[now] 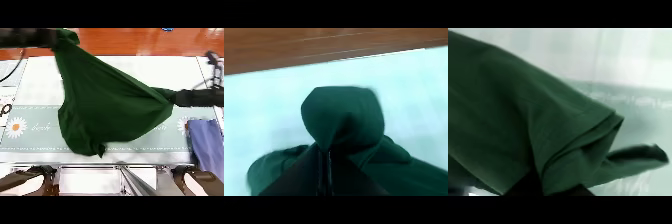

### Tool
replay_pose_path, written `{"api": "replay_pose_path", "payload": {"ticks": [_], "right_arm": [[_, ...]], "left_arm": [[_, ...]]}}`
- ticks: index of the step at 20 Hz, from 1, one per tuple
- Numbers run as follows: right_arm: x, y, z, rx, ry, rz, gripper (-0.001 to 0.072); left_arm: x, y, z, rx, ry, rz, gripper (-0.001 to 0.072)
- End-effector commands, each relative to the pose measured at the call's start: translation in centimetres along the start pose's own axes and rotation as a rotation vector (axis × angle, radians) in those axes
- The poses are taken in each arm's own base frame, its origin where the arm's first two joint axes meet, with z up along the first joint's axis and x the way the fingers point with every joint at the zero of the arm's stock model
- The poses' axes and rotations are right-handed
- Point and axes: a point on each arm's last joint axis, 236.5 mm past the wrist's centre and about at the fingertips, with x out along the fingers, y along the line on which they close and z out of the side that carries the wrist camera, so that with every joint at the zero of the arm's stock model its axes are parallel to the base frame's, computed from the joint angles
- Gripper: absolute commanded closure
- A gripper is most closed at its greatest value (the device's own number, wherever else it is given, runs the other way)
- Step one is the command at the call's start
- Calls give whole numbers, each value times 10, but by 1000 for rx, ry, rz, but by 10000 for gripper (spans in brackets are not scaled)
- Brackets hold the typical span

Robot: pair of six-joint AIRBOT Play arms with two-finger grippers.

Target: Fold the shirts.

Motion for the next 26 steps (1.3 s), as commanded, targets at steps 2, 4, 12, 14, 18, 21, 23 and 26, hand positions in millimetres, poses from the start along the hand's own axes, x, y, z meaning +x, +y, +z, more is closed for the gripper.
{"api": "replay_pose_path", "payload": {"ticks": [2, 4, 12, 14, 18, 21, 23, 26], "right_arm": [[103, -50, 45, 90, 54, -21, 685], [136, -59, 64, 132, 79, 2, 684], [80, -110, 139, 210, -6, -8, 295], [46, -134, 119, 252, 29, -15, 295], [35, -162, 45, 388, 14, -20, 295], [52, -144, -21, 455, -12, 61, 295], [57, -131, -53, 481, -10, 91, 295], [59, -119, -77, 487, 2, 104, 295]], "left_arm": [[92, 20, -7, -97, 61, 6, 690], [107, 24, -17, -115, 87, 9, 689], [48, 114, -129, -367, 573, 120, 203], [10, 140, -164, -432, 690, 141, 203], [-48, 144, -255, -559, 753, 173, 203], [-63, 111, -318, -776, 687, 41, 204], [-68, 89, -342, -939, 640, -82, 203], [-68, 75, -371, -1060, 631, -146, 203]]}}
